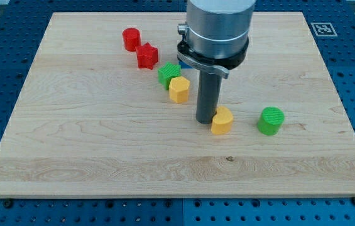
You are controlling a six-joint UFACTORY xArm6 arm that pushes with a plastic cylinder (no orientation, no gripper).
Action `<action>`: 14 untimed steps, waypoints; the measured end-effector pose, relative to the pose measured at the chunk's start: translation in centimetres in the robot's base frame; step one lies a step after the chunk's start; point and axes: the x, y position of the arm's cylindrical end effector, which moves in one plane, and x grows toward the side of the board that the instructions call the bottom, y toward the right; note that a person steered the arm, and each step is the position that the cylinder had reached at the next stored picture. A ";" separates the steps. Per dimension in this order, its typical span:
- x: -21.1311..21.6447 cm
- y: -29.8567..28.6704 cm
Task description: Nudge the yellow hexagon a bit down
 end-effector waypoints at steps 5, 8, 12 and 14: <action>-0.7 -4.7; -6.5 1.1; -10.0 -4.8; -9.9 -4.0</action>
